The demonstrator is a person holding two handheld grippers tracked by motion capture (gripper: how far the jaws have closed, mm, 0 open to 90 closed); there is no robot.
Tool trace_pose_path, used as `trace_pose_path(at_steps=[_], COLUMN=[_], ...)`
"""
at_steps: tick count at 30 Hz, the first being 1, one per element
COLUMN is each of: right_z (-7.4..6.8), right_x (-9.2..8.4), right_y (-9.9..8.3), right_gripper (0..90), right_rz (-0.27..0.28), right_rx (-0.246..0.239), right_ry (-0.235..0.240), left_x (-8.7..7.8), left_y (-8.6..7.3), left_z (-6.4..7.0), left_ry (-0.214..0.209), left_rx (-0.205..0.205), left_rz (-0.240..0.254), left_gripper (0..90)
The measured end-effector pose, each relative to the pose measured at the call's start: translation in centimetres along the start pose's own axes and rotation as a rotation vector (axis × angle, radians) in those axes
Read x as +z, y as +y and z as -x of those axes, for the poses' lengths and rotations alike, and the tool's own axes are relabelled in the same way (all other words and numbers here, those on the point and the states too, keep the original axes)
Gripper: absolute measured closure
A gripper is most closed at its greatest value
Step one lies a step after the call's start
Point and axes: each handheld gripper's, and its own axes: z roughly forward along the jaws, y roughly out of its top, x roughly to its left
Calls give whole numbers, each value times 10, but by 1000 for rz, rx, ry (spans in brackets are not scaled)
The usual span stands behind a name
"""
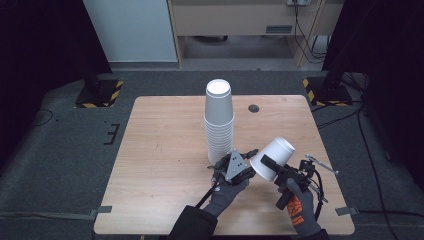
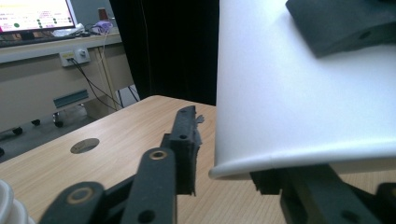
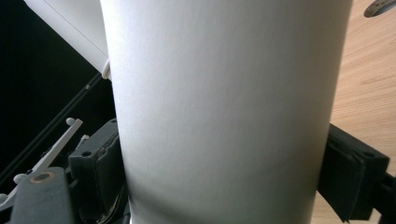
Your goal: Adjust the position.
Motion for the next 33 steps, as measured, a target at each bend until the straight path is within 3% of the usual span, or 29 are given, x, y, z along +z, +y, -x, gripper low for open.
trace_pose_path(at_steps=[10, 20, 33], right_z=[1, 4, 11], right_x=[1, 1, -1], right_y=[0, 1, 7], right_gripper=[145, 124, 75], right_rz=[-8, -8, 10], right_rx=[19, 3, -24], right_ry=[13, 4, -17], left_x=[-5, -11, -19], left_y=[0, -1, -1], left_z=[-1, -2, -2], left_ry=[-9, -23, -62], left_rx=[40, 50, 21], left_rz=[-1, -20, -56], left_gripper=[820, 842, 851])
